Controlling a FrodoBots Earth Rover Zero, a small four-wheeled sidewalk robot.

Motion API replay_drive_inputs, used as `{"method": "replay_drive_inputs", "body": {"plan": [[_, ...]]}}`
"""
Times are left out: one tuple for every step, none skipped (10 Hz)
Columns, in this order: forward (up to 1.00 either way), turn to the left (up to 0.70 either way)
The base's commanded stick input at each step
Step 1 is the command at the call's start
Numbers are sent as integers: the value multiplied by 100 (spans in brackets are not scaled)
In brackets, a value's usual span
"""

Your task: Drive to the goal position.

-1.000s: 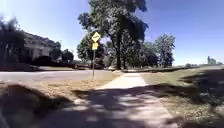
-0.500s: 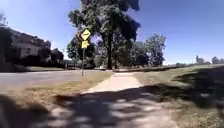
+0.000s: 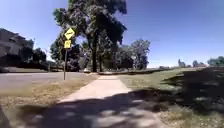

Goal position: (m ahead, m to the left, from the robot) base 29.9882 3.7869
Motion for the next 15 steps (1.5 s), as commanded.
{"method": "replay_drive_inputs", "body": {"plan": [[85, 29], [85, 31], [85, 7], [85, 0], [85, 0], [85, 0], [85, 0], [85, 0], [85, 0], [85, 0], [85, 0], [85, 0], [85, 0], [85, 0], [85, 0]]}}
